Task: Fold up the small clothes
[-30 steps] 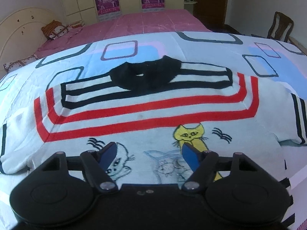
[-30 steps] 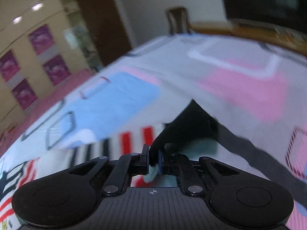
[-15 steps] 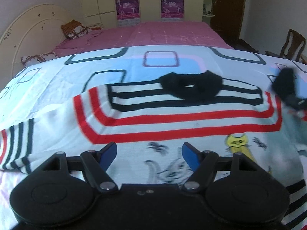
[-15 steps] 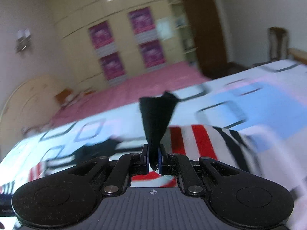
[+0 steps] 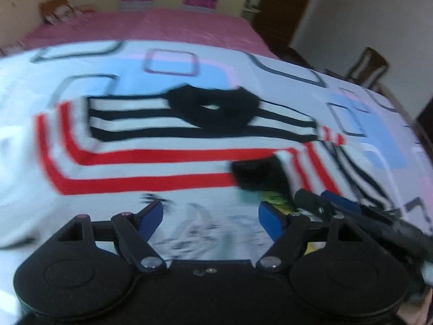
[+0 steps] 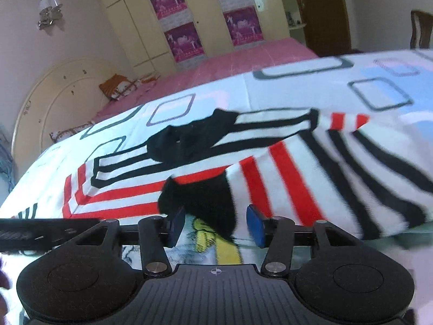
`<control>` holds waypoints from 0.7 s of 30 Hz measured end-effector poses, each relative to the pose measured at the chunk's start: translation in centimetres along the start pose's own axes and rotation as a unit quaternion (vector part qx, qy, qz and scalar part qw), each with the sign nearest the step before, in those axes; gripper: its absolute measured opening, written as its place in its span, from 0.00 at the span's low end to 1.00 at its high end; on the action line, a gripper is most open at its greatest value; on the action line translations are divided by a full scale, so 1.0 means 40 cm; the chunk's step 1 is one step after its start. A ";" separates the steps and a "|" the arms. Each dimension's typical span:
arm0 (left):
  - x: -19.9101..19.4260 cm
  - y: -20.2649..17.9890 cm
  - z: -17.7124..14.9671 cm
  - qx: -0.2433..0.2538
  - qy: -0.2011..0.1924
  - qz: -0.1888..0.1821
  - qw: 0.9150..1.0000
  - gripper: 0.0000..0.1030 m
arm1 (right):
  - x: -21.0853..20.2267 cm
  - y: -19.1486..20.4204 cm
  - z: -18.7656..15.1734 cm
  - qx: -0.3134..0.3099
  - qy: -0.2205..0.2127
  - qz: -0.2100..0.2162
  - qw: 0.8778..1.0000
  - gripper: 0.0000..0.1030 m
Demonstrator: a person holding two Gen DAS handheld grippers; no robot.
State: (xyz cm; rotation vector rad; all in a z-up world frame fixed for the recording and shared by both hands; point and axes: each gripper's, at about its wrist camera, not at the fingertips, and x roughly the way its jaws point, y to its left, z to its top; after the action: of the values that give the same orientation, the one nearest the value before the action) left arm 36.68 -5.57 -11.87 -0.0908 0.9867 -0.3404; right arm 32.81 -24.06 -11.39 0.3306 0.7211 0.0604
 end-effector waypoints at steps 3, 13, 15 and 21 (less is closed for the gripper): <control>0.054 -0.033 0.005 -0.008 0.020 -0.033 0.999 0.76 | -0.062 -0.024 -0.013 -0.022 -0.015 -0.037 0.999 0.49; 0.171 -0.066 0.024 -0.066 0.021 -0.065 0.995 0.31 | -0.149 -0.197 -0.061 0.008 -0.015 -0.160 0.987 0.49; 0.171 -0.060 0.028 -0.074 0.014 -0.070 0.995 0.13 | -0.148 -0.220 -0.062 0.019 -0.013 -0.166 0.986 0.49; 0.098 -0.049 0.051 -0.075 -0.042 -0.094 0.992 0.06 | -0.125 -0.255 -0.053 0.052 -0.008 -0.168 0.984 0.49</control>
State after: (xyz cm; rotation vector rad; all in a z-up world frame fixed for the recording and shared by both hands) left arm 39.89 -8.83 -13.43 -0.3337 0.9204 -0.4304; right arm 27.06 -33.98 -12.93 0.3047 0.7569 -0.3012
